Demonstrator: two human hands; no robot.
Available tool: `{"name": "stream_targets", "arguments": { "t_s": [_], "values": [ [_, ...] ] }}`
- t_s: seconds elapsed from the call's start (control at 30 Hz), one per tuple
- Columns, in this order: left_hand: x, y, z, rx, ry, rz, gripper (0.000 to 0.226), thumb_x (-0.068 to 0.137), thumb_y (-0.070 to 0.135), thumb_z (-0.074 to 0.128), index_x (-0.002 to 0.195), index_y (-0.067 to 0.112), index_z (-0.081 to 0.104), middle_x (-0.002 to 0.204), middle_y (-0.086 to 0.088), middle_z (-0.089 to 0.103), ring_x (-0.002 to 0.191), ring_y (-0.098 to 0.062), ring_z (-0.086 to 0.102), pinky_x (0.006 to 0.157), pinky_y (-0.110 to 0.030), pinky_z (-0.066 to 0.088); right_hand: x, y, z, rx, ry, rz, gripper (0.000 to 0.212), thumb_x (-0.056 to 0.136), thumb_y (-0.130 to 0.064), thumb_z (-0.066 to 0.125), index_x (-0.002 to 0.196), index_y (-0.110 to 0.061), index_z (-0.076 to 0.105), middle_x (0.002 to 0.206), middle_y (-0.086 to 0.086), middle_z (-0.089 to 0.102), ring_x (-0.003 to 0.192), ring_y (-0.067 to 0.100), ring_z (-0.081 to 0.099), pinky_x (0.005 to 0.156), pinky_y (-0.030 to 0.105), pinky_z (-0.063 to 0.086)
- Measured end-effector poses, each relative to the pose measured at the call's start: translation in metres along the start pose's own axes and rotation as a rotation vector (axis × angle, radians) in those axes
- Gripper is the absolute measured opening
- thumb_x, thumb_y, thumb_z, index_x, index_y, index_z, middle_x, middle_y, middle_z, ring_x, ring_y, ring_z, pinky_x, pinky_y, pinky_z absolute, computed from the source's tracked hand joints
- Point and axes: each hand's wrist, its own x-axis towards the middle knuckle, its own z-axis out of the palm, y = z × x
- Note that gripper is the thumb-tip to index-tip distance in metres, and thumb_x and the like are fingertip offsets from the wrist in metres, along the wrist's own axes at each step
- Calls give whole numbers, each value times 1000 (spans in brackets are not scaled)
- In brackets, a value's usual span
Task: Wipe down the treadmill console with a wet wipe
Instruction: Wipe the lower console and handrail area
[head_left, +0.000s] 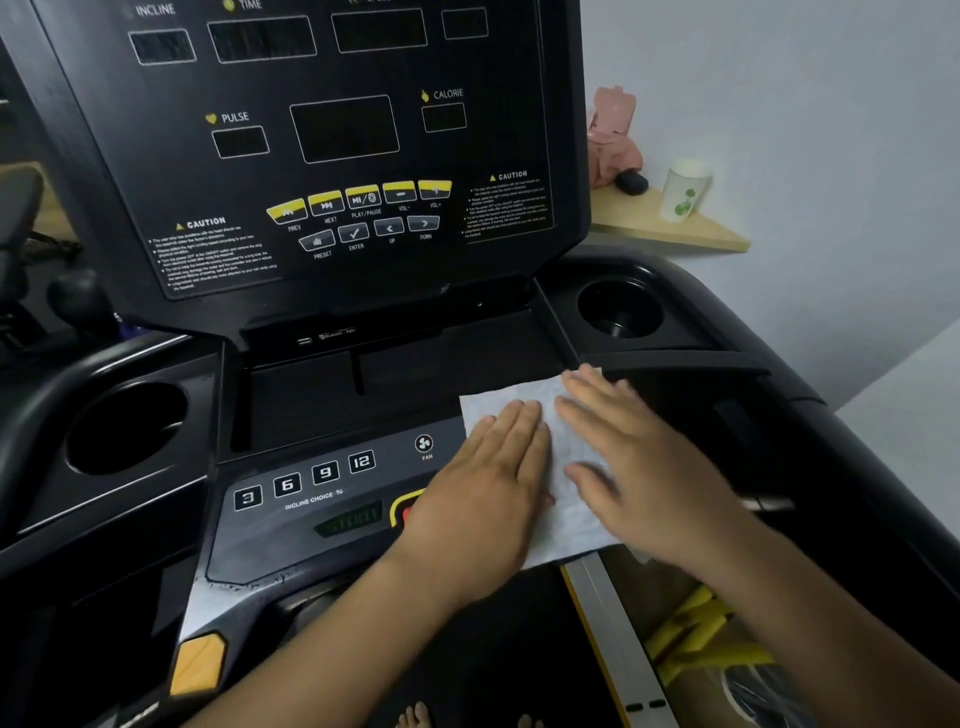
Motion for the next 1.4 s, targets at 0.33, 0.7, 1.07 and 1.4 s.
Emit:
{"name": "stream_targets", "arguments": {
  "t_s": [0.33, 0.7, 1.07, 1.4],
  "values": [
    [-32, -12, 9, 87, -31, -5, 61, 102, 28, 23, 153, -1, 10, 162, -20, 4, 150, -33, 2, 120, -47, 19, 4, -29, 54, -157, -3, -81, 62, 98, -33, 22, 154, -10, 5, 162, 10, 1, 149, 20, -3, 118, 44, 8],
    [-80, -42, -14, -40, -11, -217, 72, 99, 49, 32, 154, 5, 19, 162, -11, 15, 151, -21, 6, 120, -41, 21, 40, -73, 60, -246, -118, -270, 73, 94, -45, 26, 153, -5, 7, 161, 14, 2, 149, 23, -2, 117, 48, 11],
    [-147, -75, -24, -25, -32, -338, 75, 94, 40, 43, 155, 5, 15, 163, -11, 12, 151, -20, 2, 120, -41, 21, 57, -147, 83, -254, -134, -374, 76, 95, -50, 26, 153, -6, 5, 161, 15, 0, 149, 29, -3, 118, 52, 13],
    [-193, -104, -44, -135, -9, -452, 72, 92, 38, 46, 155, 13, 20, 163, 0, 9, 151, -11, 1, 122, -35, 9, 69, -192, 86, -30, -221, -428, 74, 94, -53, 16, 152, -14, -6, 160, 3, -13, 146, 14, -19, 118, 40, -9]
  ]
}}
